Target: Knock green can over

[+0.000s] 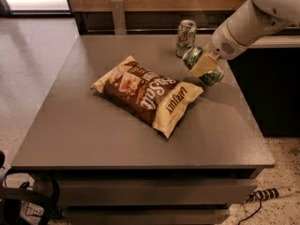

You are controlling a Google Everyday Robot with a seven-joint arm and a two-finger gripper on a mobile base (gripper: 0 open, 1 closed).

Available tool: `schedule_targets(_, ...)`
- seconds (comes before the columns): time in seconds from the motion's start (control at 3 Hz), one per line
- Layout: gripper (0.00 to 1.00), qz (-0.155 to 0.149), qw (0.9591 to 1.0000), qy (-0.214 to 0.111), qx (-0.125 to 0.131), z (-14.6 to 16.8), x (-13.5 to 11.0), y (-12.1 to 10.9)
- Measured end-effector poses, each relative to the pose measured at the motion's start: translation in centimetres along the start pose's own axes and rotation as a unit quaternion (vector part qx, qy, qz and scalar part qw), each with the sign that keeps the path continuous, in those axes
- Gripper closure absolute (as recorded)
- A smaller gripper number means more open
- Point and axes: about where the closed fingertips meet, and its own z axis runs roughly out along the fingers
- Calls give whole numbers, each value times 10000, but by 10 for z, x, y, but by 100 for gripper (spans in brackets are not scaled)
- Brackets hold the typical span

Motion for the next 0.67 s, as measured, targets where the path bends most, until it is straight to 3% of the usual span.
schedule_targets(0.33, 100, -120, 9980, 617, -89, 22, 6, 4)
schedule_targets(0.67, 100, -410, 9924, 1118, -319, 54, 2, 13)
